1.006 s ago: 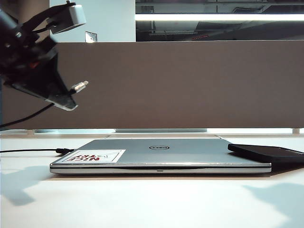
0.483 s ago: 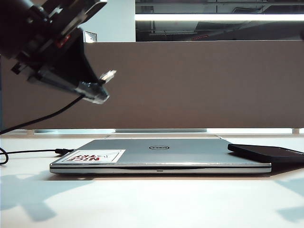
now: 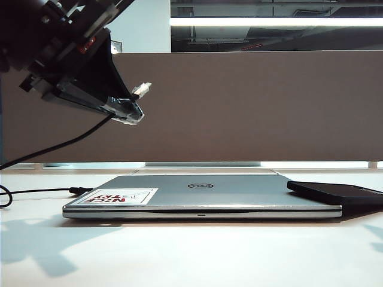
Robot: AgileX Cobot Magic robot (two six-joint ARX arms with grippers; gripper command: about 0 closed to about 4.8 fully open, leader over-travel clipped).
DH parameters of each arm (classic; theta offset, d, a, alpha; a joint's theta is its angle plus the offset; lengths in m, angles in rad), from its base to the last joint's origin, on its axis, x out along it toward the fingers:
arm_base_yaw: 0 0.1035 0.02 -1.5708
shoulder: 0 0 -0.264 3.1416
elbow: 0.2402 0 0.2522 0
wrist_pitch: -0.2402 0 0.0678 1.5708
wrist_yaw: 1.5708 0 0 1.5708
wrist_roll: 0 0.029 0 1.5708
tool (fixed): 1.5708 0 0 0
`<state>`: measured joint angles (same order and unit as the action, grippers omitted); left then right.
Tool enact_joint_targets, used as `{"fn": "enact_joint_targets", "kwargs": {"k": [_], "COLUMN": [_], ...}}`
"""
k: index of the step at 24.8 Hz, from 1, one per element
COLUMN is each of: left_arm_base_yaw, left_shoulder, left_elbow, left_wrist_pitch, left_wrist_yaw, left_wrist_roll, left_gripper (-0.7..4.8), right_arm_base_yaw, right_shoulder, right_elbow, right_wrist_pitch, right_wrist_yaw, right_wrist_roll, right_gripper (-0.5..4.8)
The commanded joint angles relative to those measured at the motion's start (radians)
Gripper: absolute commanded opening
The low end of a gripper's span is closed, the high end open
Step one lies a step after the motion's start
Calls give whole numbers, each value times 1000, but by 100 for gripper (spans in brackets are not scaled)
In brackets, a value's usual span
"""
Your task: Pick up the charging cable and the phone, plug the charging cable into the charging port on the phone, and finally place them back on the table.
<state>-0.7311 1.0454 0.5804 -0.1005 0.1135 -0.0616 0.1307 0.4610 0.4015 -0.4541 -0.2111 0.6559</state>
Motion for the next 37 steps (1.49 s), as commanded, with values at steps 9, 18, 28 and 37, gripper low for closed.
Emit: {"fn": "enact_joint_targets", "kwargs": {"k": [9, 18, 28, 37], "left_arm_base_yaw": [0, 0, 0, 0], "left_shoulder": [-2, -2, -2, -2], "left_elbow": [3, 3, 3, 3], "left_wrist_pitch": [13, 13, 13, 13], "left_wrist_yaw": [3, 3, 3, 3], "left_wrist_roll": [1, 1, 1, 1], "left_gripper": [-6, -6, -6, -6], "right_arm_base_yaw": [-25, -26, -26, -169], "right_shoulder": [275, 485, 621, 704], "right_elbow": [6, 6, 6, 5], "right_wrist_pitch": [156, 333, 423, 499], "right_wrist_yaw": [-88, -130, -136, -305], "right_wrist_roll": [203, 241, 243, 241], "right_gripper": [476, 472, 471, 453]}}
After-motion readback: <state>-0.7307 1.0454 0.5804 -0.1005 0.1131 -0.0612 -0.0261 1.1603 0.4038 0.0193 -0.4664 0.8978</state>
